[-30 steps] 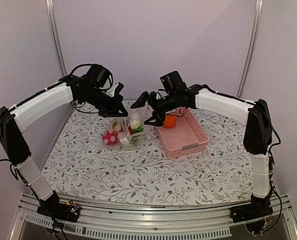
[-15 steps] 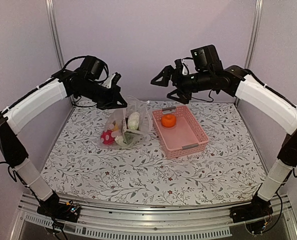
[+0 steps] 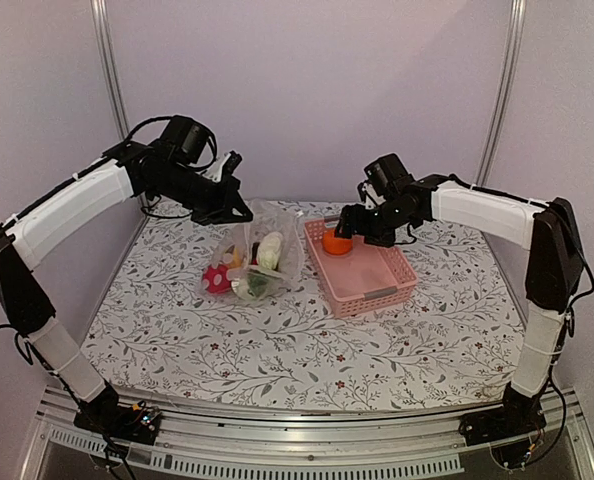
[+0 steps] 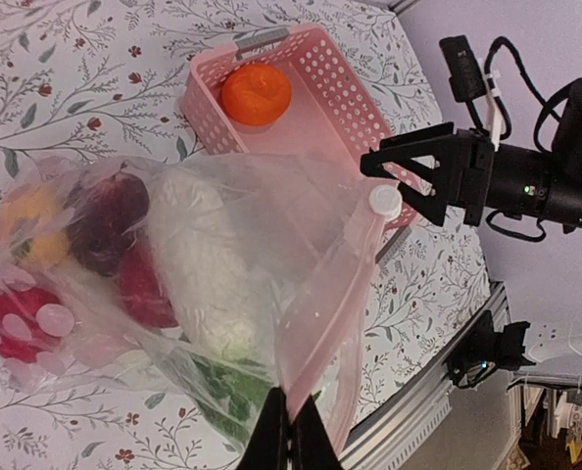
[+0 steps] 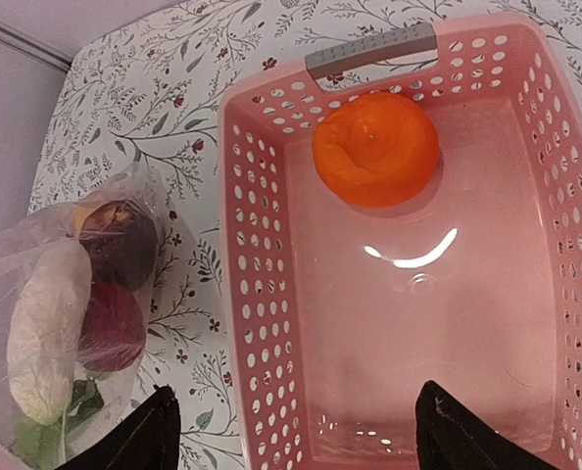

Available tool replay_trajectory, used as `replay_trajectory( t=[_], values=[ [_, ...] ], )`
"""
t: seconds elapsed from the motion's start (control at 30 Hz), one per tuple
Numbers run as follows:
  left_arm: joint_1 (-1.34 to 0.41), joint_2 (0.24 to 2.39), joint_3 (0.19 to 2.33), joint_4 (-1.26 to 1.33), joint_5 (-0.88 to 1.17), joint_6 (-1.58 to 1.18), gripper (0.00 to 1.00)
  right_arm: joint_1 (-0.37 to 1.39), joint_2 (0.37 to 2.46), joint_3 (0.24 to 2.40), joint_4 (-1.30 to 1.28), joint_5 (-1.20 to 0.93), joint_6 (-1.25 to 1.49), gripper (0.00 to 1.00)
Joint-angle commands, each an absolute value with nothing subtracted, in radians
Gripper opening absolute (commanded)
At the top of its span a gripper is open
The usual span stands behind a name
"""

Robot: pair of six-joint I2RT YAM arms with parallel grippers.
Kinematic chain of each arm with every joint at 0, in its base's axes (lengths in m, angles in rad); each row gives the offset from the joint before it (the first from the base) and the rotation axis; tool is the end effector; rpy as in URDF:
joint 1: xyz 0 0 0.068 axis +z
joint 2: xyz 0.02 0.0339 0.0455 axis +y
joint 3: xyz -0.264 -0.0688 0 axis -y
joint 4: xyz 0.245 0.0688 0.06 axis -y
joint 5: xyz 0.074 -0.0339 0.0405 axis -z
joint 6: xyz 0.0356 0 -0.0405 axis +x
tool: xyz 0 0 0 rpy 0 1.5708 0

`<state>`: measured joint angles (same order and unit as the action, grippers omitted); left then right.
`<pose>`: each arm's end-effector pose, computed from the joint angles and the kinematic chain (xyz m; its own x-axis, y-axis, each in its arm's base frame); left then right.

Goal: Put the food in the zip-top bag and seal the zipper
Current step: Pick up the fake fruit from the bin.

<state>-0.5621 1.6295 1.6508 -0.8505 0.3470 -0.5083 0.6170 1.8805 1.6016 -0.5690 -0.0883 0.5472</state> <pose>0.2912 -0.1977 0.3630 -0.8836 0.0156 -0.4680 0.3040 0.7794 -0.5478 0.3448 0.2484 0.2731 -0.8469 0.0346 -0.5306 -0.2146 0.8907 0.4007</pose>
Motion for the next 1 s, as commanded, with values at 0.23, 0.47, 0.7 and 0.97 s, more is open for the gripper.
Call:
replay_trajectory(
  t=[0.23, 0.47, 0.7, 0.97],
  values=[
    [-0.562, 1.623, 1.593, -0.857, 0.329, -0.500, 0.00, 0.604, 2.096, 1.799, -0.610, -0.066, 0.472, 0.85],
    [-0.562, 1.611, 1.584, -0.863, 0.324, -0.501, 0.00, 0.603, 2.223, 1.936, -0.664, -0.031, 0.433, 0.99],
    [-0.559, 1.608, 1.592, -0.884, 0.309, -0.487, 0.00, 0.601, 2.320, 2.025, -0.696, 0.043, 0.395, 0.99],
    [-0.556, 1.611, 1.597, -0.893, 0.312, -0.488, 0.00, 0.591, 2.397, 2.081, -0.692, 0.062, 0.402, 0.99]
  ],
)
